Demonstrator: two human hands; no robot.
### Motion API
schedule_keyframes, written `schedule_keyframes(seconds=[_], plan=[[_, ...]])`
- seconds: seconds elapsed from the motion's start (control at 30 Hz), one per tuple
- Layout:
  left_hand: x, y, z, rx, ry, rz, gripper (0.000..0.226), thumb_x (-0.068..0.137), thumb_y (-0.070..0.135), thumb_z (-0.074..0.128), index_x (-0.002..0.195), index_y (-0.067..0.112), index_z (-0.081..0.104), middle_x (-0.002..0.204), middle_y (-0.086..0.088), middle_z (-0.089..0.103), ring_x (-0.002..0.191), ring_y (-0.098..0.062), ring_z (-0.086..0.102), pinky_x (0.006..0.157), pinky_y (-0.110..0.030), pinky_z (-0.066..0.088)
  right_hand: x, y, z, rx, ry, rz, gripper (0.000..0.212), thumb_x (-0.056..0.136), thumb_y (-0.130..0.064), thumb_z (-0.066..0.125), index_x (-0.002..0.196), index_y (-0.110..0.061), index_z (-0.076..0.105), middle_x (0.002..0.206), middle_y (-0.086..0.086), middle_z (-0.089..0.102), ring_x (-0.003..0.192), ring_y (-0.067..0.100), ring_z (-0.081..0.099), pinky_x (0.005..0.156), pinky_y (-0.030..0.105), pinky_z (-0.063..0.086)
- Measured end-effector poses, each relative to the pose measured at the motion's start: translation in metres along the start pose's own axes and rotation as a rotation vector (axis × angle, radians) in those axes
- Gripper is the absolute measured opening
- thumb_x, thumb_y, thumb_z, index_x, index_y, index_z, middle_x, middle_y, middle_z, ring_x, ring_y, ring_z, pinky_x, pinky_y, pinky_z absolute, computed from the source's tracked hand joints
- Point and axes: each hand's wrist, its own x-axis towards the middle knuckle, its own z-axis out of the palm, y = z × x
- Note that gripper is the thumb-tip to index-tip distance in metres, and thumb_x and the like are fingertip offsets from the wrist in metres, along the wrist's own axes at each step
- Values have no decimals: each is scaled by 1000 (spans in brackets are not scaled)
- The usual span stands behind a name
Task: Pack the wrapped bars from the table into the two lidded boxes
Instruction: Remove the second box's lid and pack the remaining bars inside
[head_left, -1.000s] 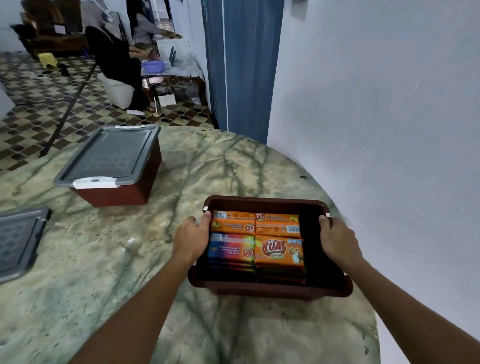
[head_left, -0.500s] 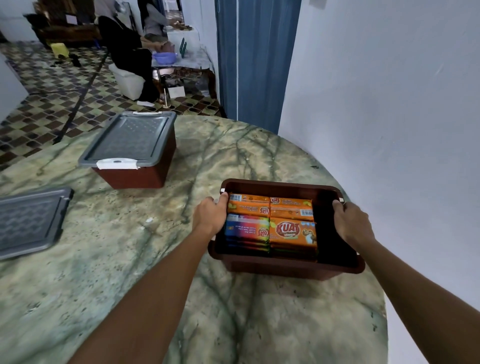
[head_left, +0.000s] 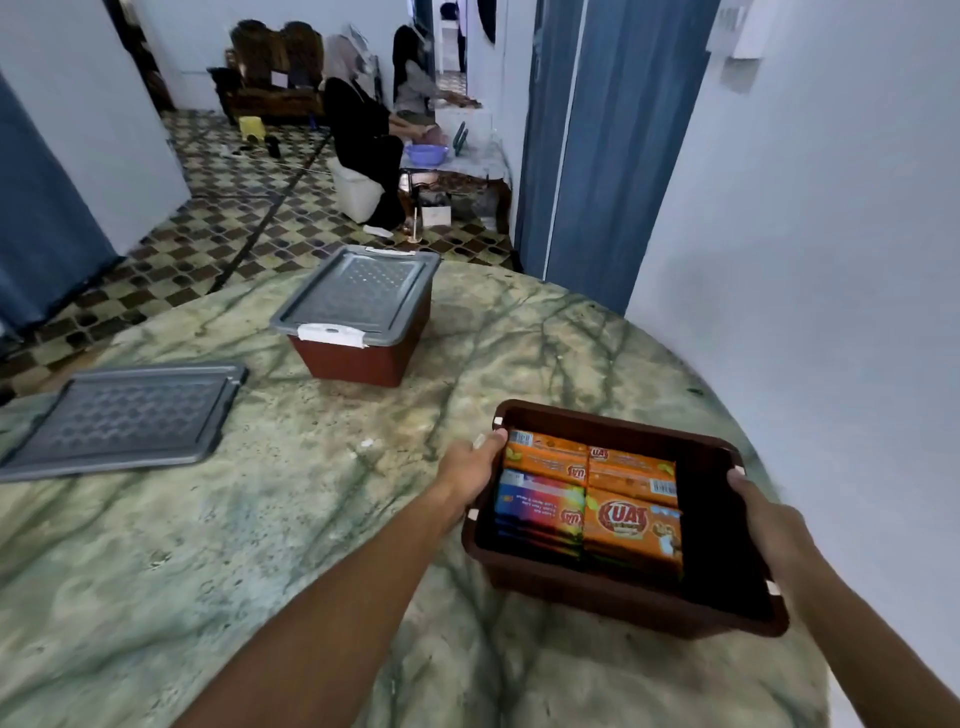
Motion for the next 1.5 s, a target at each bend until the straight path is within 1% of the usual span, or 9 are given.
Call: schedule_keyframes(seconds=[0.2, 0.3, 0.57, 0.77, 0.93, 1.2, 1.27, 1.4, 1.5], plan=[[-50, -32, -66, -115, 118, -7, 37, 92, 40, 57, 92, 6, 72, 87, -9, 75, 76, -22, 73, 68, -33, 58, -39, -8, 46, -42, -61, -38, 50, 84, -53, 62, 75, -4, 66, 84, 19, 68, 75, 32, 64, 73, 40, 53], [-71, -45, -114, -168, 219, -35, 37, 91, 41, 59, 92, 6, 70, 81, -8, 75, 70, -22, 73, 58, -27, 53, -65, -20, 82, -46, -147, -117, 47, 90, -47, 59, 67, -6, 62, 73, 13, 64, 64, 22, 57, 58, 31, 43], [-110, -87, -265, -188, 388, 6, 51, 86, 49, 62, 96, -1, 67, 81, -11, 75, 75, -28, 72, 75, -42, 58, -148, -36, 198, -1, -277, -187, 48, 81, -54, 65, 81, -6, 72, 77, 8, 72, 71, 25, 68, 67, 32, 54], [-115, -105, -364, -136, 257, 55, 47, 89, 45, 60, 99, -1, 66, 86, -13, 75, 75, -27, 73, 70, -37, 58, -227, -26, 264, 39, -221, -163, 52, 85, -51, 63, 80, 1, 72, 76, 15, 73, 64, 26, 68, 57, 30, 48], [-113, -96, -406, -107, 110, 82, 40, 92, 42, 57, 99, 4, 68, 84, -9, 75, 76, -25, 73, 65, -34, 56, -280, -29, 284, 141, -119, -128, 41, 89, -40, 62, 72, -3, 68, 55, 1, 67, 40, 9, 62, 35, 15, 39], [-98, -66, -416, -48, -13, 105, 40, 90, 45, 59, 93, 7, 72, 89, -11, 75, 81, -27, 73, 83, -43, 57, -301, -38, 283, 135, 55, -99, 60, 83, -54, 62, 84, 4, 72, 70, 11, 70, 63, 26, 67, 57, 32, 51], [-91, -62, -418, -51, -24, 116, 38, 91, 42, 59, 91, 7, 72, 86, -11, 75, 78, -26, 73, 75, -37, 58, -304, -36, 287, 146, 72, -106, 58, 80, -58, 63, 79, -1, 74, 74, 12, 73, 68, 30, 70, 61, 36, 55], [-60, -59, -425, -11, -121, 110, 37, 92, 38, 58, 89, 4, 69, 68, -5, 74, 61, -18, 71, 53, -25, 51, -317, -30, 303, 239, 119, -58, 47, 88, -44, 62, 84, 1, 73, 75, 15, 72, 65, 29, 69, 47, 19, 50], [-20, -59, -435, 29, -221, 123, 37, 92, 38, 58, 88, 3, 68, 66, -5, 74, 58, -17, 71, 49, -23, 50, -329, -22, 333, 322, 179, 14, 43, 87, -45, 64, 85, -4, 75, 78, 16, 74, 73, 36, 72, 72, 42, 59]])
